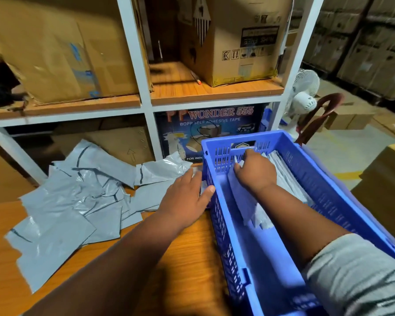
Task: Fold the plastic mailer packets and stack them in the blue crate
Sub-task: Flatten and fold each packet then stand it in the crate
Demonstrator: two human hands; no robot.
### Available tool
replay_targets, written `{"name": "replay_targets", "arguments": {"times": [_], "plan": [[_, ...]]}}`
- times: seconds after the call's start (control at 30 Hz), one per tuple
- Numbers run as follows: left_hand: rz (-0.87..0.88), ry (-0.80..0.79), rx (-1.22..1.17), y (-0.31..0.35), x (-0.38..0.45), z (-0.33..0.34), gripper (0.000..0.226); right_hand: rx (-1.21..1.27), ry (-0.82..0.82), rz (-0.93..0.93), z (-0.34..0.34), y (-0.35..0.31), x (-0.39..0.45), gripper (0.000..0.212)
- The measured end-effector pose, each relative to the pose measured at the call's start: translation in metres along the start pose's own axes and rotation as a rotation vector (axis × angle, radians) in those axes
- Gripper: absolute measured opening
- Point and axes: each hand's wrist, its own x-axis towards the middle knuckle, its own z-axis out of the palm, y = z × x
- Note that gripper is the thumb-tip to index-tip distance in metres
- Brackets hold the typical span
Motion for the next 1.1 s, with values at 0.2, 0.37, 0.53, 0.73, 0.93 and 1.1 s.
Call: {"name": "replay_targets", "arguments": {"times": [0.2,0.37,0.53,0.73,0.93,1.1], "plan": [[-0.1,-0.004,0.05,-0.056,-0.031,-0.027,0.055,0.212,0.056,-0.309,-0.051,-0.095,-0.018,0.015],[-0.136,0.04,0.057,-0.107,-0.067,-0.042,0.045,0.198,-0.093,-0.481,-0.033,-0.18,-0.053,0.013],[-0.169,0.096,0.175,-0.176,-0.111,-0.054,0.04,0.162,-0.311,-0.59,0.029,-0.24,-0.098,0.01],[-0.238,0.044,0.469,-0.274,-0.185,-0.048,0.043,0.442,-0.655,-0.665,0.105,-0.303,-0.157,0.007],[-0.509,-0.017,0.481,-0.348,-0.251,-0.031,0.081,0.348,-0.73,-0.513,0.165,-0.335,-0.189,0.042],[-0.357,0.224,0.356,-0.38,-0.256,-0.029,0.028,0.345,-0.669,-0.348,0.177,-0.354,-0.201,0.067]]}}
